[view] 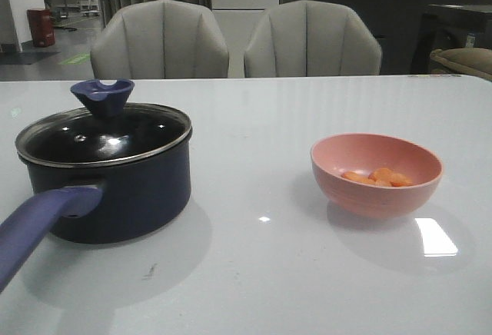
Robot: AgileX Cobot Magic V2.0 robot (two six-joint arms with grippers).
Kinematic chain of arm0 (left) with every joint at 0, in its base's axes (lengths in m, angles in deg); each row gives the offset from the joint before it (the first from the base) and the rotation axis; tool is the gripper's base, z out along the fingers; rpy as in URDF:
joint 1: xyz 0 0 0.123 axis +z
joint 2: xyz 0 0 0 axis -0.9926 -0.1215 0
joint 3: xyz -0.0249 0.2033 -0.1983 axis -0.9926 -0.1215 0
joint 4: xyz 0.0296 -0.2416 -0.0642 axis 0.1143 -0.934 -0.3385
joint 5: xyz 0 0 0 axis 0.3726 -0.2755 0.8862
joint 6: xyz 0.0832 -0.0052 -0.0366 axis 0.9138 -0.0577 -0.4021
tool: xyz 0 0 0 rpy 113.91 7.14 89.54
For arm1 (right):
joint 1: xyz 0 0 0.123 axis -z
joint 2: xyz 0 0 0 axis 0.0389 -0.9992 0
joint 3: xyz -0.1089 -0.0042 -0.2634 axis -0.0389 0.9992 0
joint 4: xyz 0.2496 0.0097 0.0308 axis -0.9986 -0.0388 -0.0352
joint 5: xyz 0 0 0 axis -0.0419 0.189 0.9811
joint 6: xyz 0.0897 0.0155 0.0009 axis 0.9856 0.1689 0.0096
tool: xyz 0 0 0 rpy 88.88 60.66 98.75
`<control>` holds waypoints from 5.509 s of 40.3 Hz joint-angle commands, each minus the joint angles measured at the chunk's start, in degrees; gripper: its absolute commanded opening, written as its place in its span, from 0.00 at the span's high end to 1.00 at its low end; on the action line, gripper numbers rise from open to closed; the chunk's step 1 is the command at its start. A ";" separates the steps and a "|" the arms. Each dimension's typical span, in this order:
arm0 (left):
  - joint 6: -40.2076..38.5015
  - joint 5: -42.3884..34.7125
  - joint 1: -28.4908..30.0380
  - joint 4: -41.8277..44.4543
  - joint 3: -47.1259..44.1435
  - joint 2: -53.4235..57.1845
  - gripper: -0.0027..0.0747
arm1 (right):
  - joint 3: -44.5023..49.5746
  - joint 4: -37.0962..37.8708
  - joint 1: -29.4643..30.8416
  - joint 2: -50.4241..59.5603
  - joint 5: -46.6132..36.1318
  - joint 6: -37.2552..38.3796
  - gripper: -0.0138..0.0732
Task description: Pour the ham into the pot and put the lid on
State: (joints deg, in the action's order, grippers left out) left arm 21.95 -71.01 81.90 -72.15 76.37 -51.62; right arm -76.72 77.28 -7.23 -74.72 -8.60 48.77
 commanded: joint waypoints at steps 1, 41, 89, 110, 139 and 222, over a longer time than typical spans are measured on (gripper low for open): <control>-0.31 -4.72 -0.06 -0.47 -1.27 1.06 0.80 | -0.32 0.02 0.40 1.13 -5.25 -0.45 0.66; -0.31 -18.20 -0.06 -0.68 -0.84 1.06 0.80 | -0.32 0.02 0.40 1.13 -5.25 -0.45 0.66; -0.31 12.11 -0.06 -2.97 22.69 -20.80 0.80 | -0.32 0.02 0.40 1.13 -5.25 -0.45 0.66; -0.31 13.12 -0.06 -2.87 22.69 -20.93 0.25 | -0.32 0.02 0.40 1.13 -5.25 -0.45 0.66; -0.31 31.44 -0.17 -4.92 42.72 -42.22 0.25 | -0.32 0.02 0.40 1.13 -5.25 -0.45 0.66; -23.30 55.78 -24.36 8.49 88.44 -99.77 0.25 | -0.32 0.02 0.40 1.18 -5.29 -0.45 0.66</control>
State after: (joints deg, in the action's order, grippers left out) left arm -0.66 -14.06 57.08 -64.31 163.03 -153.02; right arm -76.72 77.28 -7.23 -74.72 -8.60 48.77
